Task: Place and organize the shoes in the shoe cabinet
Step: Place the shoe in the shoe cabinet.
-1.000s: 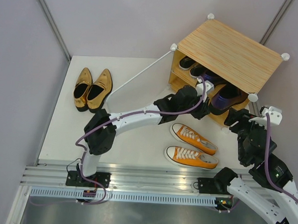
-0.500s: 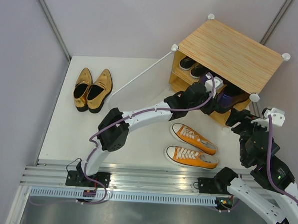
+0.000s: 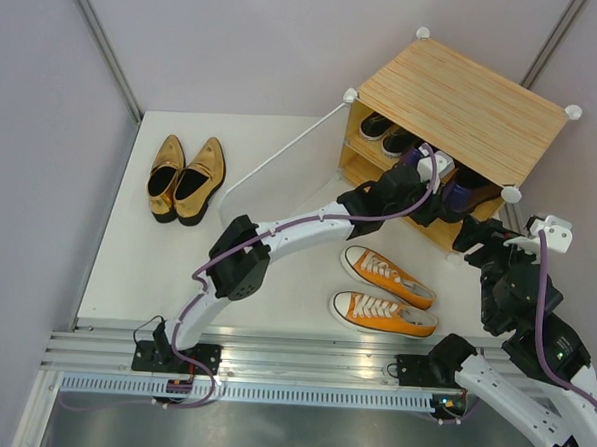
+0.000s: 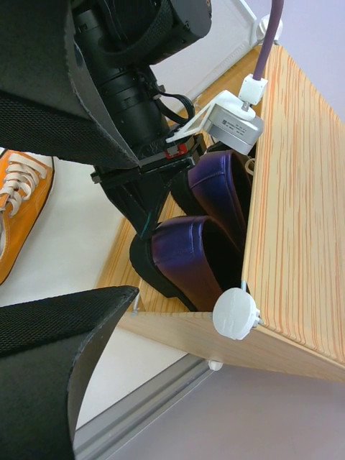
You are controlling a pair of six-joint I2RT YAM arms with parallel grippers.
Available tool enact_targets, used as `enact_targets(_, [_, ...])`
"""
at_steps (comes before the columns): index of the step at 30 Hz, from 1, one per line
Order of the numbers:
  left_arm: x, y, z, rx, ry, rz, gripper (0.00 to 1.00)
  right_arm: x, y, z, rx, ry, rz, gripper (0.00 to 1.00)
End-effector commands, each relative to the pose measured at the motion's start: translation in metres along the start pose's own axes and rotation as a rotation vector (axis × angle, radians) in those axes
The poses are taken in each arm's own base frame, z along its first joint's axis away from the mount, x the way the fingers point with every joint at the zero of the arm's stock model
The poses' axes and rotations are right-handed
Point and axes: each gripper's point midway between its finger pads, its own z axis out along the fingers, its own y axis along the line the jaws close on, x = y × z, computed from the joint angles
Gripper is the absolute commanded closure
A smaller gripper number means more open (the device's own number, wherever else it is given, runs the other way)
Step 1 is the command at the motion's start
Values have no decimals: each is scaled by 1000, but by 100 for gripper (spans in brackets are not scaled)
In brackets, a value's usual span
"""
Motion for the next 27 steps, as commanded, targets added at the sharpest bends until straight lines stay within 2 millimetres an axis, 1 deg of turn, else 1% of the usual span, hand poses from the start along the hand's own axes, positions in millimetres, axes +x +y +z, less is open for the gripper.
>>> enact_targets(1, [-26, -2, 9, 23, -97, 19, 79, -7, 3, -1, -18, -19, 9, 29])
enact_targets(5, [-26, -2, 16, 29, -113, 9, 78, -5, 5, 0, -26, -15, 5, 29])
enact_targets(8, [-31, -4, 17, 33, -132, 5, 77, -5, 6, 0, -31, -15, 6, 29])
enact_targets(11, [-31, -2, 19, 29, -140, 0, 75, -4, 8, -1, -46, -11, 10, 29])
enact_targets(13, [-27, -1, 21, 29, -132, -4, 74, -6, 8, -1, -44, -15, 17, 29])
enact_targets(17, [-19, 0, 19, 28, -113, -13, 68, -9, -1, 3, 45, -14, 5, 32])
enact_targets(18, [-18, 0, 19, 29, -110, -16, 63, -6, 2, 7, 57, -1, -14, 32])
enact_targets(20, [-13, 0, 16, 34, -99, -19, 59, -6, 8, 12, 71, 13, -2, 32])
enact_targets(21, [-13, -1, 14, 37, -98, -18, 57, -12, 11, 13, 72, 13, 9, 32])
enact_targets(22, [-8, -1, 13, 42, -88, -17, 56, -10, 17, 18, 79, 26, -5, 32])
enact_targets(23, [-15, -5, 7, 50, -100, -15, 55, -13, 18, 20, 94, 22, -1, 32])
enact_targets(24, [-15, -6, 5, 57, -101, -15, 55, -20, 23, 23, 99, 19, 0, 32])
enact_targets(25, [-9, -7, 3, 67, -92, -12, 54, -25, 25, 24, 104, 14, 2, 32])
enact_targets(26, [-19, -11, -5, 77, -109, -7, 54, -29, 26, 25, 109, 9, 4, 32])
enact_targets(27, [-19, -14, -8, 87, -112, -4, 54, -38, 26, 26, 131, -5, 10, 32])
